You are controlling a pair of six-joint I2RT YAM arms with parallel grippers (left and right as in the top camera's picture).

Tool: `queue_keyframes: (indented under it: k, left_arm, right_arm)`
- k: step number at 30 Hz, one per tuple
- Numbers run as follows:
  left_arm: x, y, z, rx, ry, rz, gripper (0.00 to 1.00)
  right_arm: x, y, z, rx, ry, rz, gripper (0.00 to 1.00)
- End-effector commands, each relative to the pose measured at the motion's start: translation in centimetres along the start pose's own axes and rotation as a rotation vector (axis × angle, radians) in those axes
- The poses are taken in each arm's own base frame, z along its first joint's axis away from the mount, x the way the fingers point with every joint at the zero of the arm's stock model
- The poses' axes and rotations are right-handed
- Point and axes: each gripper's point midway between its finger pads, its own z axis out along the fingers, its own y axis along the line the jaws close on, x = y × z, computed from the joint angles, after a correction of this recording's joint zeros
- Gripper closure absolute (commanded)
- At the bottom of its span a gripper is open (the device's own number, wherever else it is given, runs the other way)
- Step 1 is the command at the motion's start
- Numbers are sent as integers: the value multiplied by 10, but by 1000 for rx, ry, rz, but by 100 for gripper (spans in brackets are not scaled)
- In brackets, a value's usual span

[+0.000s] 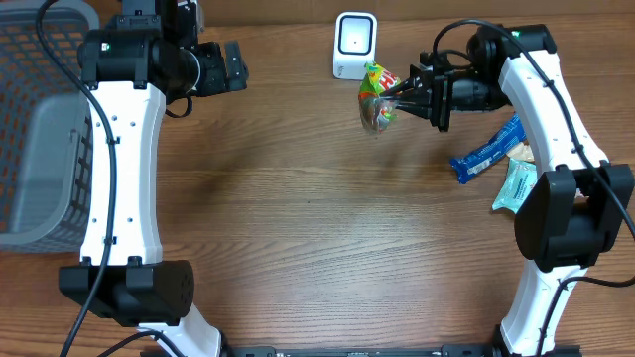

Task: Scan the item barcode
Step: 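Lift the Haribo bag up to the white scanner, then hold the Haribo bag at the scanner face, adjusting its angle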

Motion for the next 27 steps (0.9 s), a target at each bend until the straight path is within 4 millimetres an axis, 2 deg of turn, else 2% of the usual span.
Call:
queue_keyframes:
  k: [1, 8, 12, 17, 22, 27]
  left_arm:
    - [-2, -3, 0, 1, -5, 3, 0]
    - [-2, -3, 0, 1, -5, 3, 0]
    - [-2, -3, 0, 1, -5, 3, 0]
    - [-2, -3, 0, 1, -5, 3, 0]
    - [-2, -3, 0, 1, -5, 3, 0]
    - [-2, -3, 0, 1, -5, 3, 0]
  right_arm:
    - [2, 21, -4, -55, 17, 81, 96]
    - [-10, 28, -16, -68, 5, 355, 96]
    - [-21, 35, -27, -80, -15, 312, 96]
    - [-25, 38, -30, -83, -17, 355, 96]
    - [-33, 48, -32, -81, -20, 272, 96]
    - [-33, 48, -31, -81, -17, 338, 96]
